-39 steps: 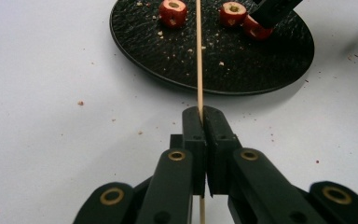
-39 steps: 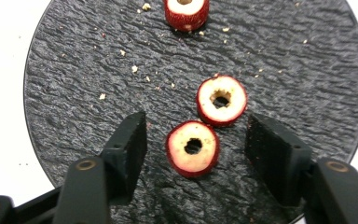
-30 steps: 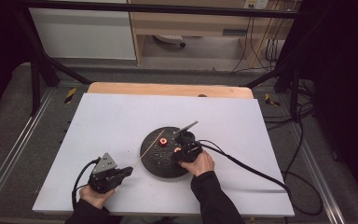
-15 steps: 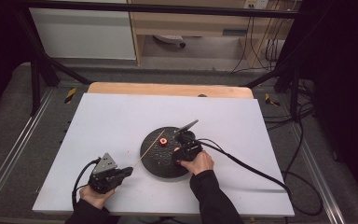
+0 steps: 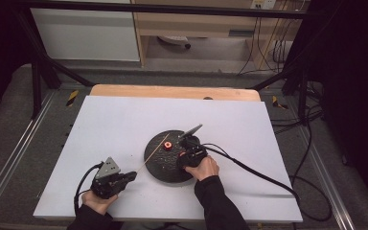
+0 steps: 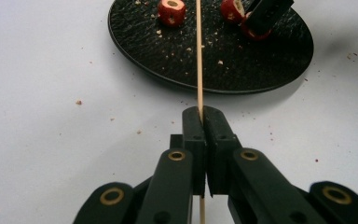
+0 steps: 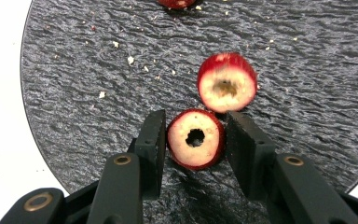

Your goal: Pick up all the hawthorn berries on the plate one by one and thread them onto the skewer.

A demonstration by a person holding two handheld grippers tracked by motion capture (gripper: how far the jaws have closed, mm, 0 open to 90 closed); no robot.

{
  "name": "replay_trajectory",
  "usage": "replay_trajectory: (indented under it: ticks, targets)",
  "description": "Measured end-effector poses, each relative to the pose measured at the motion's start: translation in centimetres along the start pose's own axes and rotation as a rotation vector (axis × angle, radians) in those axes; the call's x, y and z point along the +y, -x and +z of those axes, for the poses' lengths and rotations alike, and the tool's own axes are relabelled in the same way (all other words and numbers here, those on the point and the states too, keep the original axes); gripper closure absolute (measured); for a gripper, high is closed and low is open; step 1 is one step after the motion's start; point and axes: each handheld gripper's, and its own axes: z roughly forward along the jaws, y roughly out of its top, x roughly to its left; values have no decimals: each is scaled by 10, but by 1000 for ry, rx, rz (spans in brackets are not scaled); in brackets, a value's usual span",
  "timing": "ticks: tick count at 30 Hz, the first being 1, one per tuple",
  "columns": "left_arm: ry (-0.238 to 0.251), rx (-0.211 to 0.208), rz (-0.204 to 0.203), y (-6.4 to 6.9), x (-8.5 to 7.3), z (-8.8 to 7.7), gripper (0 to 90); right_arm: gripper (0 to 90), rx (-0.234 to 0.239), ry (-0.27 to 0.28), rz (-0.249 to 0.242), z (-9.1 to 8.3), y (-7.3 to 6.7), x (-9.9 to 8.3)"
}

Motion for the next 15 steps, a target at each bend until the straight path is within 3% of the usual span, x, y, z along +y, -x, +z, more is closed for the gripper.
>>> replay_trajectory:
  ticks: [10,15]
  targets:
    - [2,0,1,0,0,0,878,600,14,38,-25,-10,0,-1]
    - [5,1,0,0,0,-1,879,601,34,115,-41,-21,0,-2]
